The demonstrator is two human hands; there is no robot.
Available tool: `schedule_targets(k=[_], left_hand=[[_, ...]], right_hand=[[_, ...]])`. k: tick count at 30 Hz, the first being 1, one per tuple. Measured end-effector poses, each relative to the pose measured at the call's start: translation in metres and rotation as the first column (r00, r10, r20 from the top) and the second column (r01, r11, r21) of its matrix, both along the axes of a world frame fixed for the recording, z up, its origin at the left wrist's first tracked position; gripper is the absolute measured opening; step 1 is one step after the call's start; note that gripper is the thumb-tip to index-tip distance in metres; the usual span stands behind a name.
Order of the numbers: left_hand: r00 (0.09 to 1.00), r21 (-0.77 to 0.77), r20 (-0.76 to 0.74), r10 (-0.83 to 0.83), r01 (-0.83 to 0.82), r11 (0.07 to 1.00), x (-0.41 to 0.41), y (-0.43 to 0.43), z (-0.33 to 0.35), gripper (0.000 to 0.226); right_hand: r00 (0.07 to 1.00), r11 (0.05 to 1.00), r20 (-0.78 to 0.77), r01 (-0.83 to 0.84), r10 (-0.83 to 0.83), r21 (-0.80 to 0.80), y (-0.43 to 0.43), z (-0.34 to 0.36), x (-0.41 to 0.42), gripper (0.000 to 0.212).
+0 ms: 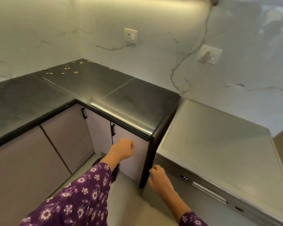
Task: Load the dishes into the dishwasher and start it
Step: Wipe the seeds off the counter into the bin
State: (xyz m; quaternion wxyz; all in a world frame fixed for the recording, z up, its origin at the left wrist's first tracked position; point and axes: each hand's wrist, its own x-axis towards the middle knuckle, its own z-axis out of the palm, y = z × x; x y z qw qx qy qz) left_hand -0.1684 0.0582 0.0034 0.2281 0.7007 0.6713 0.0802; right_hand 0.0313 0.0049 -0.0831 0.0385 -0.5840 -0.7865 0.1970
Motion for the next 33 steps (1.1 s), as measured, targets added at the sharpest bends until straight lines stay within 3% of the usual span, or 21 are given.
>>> schedule_targets(k=[6,12,20,33], left_hand=[[0.977,0.005,0.021,0.212,-0.212,0.977,-0.108,0.017,0.012,0.02],[0.937,0.026,0.045,0.347,-0.348,0.937,-0.233,0.05,0.013,0.023],[0.902,-0.004,0.038,0.429,-0.429,0.903,-0.373,0.106,0.007,0.021],[0.826,-0.063,0.143,0.545,-0.542,0.838,-0.477,0.213,-0.024,0.022]], right_hand=[[0.986,0.983,-0.027,-0.163,0.166,0.084,0.064,0.016,-0.087,0.019],[0.963,0.959,-0.031,-0.263,0.268,0.104,0.143,0.021,-0.201,0.029],[0.956,0.962,-0.123,-0.254,0.265,0.101,0.226,0.024,-0.33,0.043],[0.934,0.945,-0.146,-0.316,0.326,0.089,0.372,0.027,-0.453,0.047]])
